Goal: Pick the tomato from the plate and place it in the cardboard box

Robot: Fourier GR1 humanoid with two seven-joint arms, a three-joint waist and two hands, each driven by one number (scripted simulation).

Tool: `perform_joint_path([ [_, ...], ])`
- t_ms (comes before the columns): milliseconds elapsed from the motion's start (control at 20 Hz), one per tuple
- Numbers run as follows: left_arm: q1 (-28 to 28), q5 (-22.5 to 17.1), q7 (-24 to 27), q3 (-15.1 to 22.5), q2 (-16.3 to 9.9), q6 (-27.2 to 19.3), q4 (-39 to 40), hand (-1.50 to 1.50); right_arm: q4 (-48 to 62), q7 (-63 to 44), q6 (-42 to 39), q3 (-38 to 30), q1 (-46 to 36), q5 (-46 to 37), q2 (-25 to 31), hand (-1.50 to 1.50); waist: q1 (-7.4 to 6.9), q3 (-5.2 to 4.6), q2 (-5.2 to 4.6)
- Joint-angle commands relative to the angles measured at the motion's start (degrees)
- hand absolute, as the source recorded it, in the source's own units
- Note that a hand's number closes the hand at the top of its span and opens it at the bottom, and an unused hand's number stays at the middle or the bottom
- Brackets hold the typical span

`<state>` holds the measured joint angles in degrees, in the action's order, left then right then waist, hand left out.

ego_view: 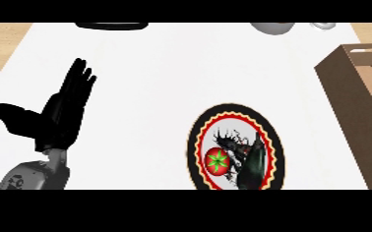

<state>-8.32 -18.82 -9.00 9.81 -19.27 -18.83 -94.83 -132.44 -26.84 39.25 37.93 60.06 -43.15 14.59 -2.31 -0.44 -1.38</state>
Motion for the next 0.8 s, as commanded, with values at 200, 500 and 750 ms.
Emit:
perform_joint_path([
  [200,-0.1,0.2,0.4,-0.3,0.4,1.1,0.7,0.0,-2.4,-20.2,-13.1,3.5,-8.9,-18.7,-9.8,-1.5,0.03,0.1,0.36],
  [500,-1.8,-0.9,0.6,-3.6,0.3,2.4,4.3,0.0,0.9,-38.2,-19.6,8.0,-26.4,-25.3,-14.4,-1.5,1.36,0.29,0.85],
  [750,2.6,1.5,1.0,-0.6,2.7,0.6,-0.6,0.0,11.5,-47.4,-14.3,9.3,-38.3,-25.6,-14.5,-1.5,1.51,0.38,1.19],
])
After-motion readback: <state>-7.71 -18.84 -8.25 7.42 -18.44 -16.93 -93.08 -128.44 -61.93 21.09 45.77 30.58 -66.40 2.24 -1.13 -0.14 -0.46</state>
